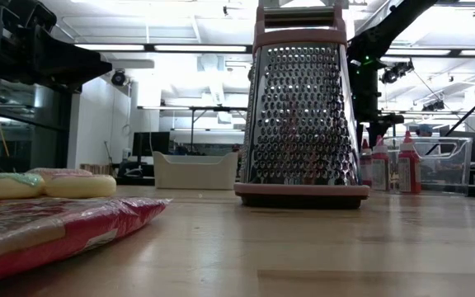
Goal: Pick & Place Food Item
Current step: Put the red food coloring into the right transparent bin, then put the violet food coloring into the right transparent bin
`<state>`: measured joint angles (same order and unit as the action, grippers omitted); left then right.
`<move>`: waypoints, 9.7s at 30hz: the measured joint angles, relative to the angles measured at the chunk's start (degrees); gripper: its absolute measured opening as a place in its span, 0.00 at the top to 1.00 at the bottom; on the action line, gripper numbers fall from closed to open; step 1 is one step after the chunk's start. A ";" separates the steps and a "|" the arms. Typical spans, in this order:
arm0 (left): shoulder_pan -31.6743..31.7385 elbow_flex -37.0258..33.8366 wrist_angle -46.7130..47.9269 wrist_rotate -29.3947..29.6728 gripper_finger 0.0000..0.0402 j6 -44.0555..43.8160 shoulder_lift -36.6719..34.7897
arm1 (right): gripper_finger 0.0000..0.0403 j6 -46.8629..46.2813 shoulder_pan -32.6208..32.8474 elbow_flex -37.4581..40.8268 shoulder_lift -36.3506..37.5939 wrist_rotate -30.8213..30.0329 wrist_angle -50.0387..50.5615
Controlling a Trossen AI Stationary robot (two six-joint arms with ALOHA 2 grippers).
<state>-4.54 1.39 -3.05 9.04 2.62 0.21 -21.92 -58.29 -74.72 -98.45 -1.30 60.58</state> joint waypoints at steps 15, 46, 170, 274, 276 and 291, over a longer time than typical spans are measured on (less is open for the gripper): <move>0.00 0.00 0.00 0.00 0.53 0.01 0.01 | 0.57 1.21 -0.02 0.00 0.06 -0.04 0.00; 0.01 0.00 0.00 0.00 0.53 0.02 0.00 | 0.57 4.26 -0.83 -0.09 22.17 0.37 0.91; 0.01 0.00 0.00 0.00 0.53 0.00 0.02 | 0.57 -119.74 115.50 11.04 20.89 2.84 8.43; 0.02 0.00 0.00 0.00 0.53 0.02 0.02 | 0.73 -114.84 118.15 11.04 17.01 1.21 11.62; 0.01 0.01 0.00 0.00 0.53 0.01 0.02 | 0.74 -113.13 116.97 11.04 19.25 1.20 13.66; 0.01 0.00 0.00 0.00 0.53 0.02 0.00 | 0.73 -103.41 108.80 11.04 31.67 -1.78 24.41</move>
<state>-4.53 1.39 -3.05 9.04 2.63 0.21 -125.33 50.51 -63.68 -66.78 -3.08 84.98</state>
